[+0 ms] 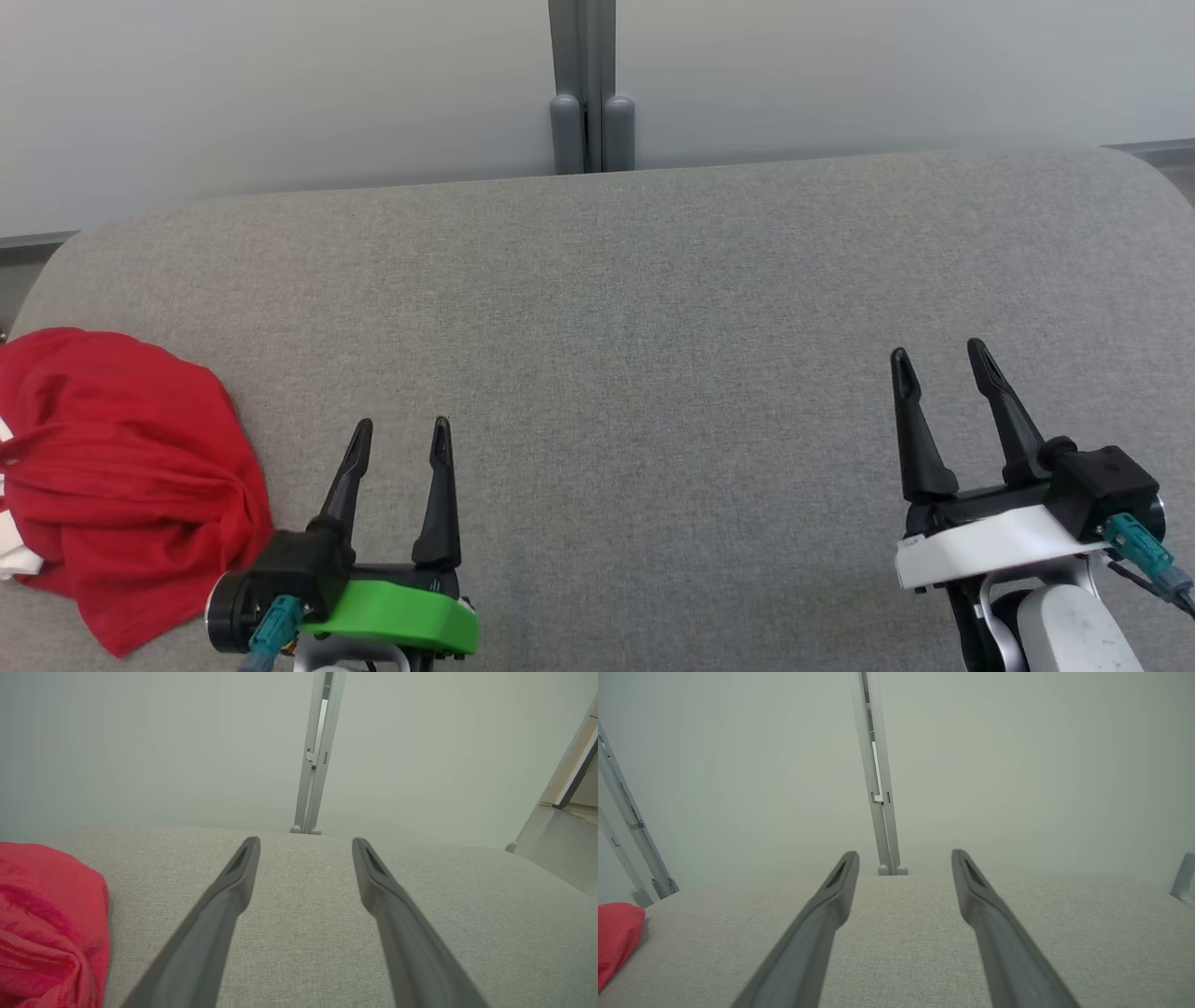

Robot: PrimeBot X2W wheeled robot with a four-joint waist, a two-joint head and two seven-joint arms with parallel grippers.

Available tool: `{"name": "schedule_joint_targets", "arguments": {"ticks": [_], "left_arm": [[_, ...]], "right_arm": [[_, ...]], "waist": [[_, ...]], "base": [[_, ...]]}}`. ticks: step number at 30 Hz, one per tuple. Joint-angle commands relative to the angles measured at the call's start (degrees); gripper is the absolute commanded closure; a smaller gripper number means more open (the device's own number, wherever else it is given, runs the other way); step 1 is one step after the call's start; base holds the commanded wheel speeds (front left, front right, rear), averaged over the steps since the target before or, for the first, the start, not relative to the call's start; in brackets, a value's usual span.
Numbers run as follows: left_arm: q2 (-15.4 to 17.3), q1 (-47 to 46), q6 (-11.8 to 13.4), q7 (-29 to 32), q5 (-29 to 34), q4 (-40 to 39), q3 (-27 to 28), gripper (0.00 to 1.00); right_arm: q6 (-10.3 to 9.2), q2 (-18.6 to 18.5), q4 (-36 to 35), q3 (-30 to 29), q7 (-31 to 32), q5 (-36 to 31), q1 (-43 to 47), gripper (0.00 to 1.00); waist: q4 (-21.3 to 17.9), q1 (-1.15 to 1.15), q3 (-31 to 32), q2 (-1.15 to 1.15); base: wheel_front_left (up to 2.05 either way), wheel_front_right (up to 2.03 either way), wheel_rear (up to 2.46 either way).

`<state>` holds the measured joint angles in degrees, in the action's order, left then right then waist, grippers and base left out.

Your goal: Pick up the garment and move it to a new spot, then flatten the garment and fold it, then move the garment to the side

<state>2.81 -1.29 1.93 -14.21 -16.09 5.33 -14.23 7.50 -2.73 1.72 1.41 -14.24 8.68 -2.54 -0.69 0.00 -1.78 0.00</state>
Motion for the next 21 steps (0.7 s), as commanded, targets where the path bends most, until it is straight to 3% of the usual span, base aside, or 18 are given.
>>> {"name": "schedule_joint_targets", "arguments": {"ticks": [1, 21], "left_arm": [[0.14, 0.77, -0.33, -0.57, -0.18, 0.15, 0.24, 0.00], [0.14, -0.60, 1.24, -0.95, 1.64, 4.23, -1.26, 0.00]], "right_arm": [[-0.02, -0.24, -0.09, -0.07, -0.50, 0.78, 0.47, 0.00], [-0.02, -0.25, 1.76, -0.01, -1.00, 3.85, 0.72, 0.00]], "waist": [[-0.01, 0.00, -0.01, 0.00], [0.62, 0.00, 0.06, 0.00]], "base": [[0.00, 0.00, 0.00], [0.00, 0.00, 0.00]]}}
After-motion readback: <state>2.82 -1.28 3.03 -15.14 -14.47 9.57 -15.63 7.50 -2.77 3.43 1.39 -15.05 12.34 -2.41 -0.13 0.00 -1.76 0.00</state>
